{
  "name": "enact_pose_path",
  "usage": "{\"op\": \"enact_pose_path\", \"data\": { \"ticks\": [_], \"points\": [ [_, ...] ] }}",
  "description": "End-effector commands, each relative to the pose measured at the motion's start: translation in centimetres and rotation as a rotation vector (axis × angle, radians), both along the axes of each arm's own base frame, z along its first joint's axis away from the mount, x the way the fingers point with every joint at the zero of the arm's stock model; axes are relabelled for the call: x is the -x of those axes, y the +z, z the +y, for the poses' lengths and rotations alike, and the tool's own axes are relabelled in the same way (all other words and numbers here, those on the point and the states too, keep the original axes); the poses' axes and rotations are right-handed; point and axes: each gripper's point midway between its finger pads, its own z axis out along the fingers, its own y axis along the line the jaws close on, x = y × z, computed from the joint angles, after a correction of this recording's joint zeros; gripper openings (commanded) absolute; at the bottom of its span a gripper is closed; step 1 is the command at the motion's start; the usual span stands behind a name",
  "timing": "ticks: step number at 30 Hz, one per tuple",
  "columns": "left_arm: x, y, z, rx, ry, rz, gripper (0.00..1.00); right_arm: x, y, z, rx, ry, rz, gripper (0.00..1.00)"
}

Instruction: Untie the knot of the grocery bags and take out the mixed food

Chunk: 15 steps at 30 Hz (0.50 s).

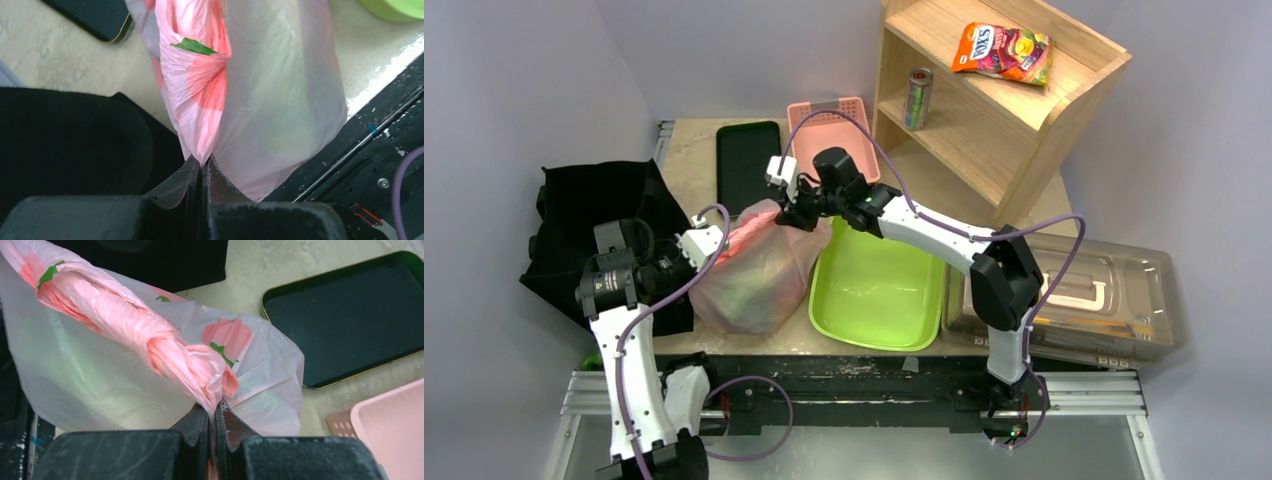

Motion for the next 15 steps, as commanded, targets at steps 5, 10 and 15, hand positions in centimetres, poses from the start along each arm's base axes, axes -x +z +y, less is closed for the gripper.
{"op": "enact_pose_path", "data": {
  "ticks": [5, 10, 15],
  "points": [
    [0.0, 2.1, 2.3, -0.071, -0.021, -0.041, 0.21, -1.8, 4.3, -1.1, -0.151, -0.112, 0.081, 0.0],
    [-0.8, 7.2, -2.2, 0.114, -0.063, -0.163, 0.7, 1.2, 4.2, 1.4, -0.172, -0.009, 0.194, 0.0],
    [-3.1, 6.9, -3.9, 0.092, -0.089, -0.193, 0.75, 3.0, 3.7, 2.2, -0.168, 0.038, 0.245, 0.0]
  ]
}}
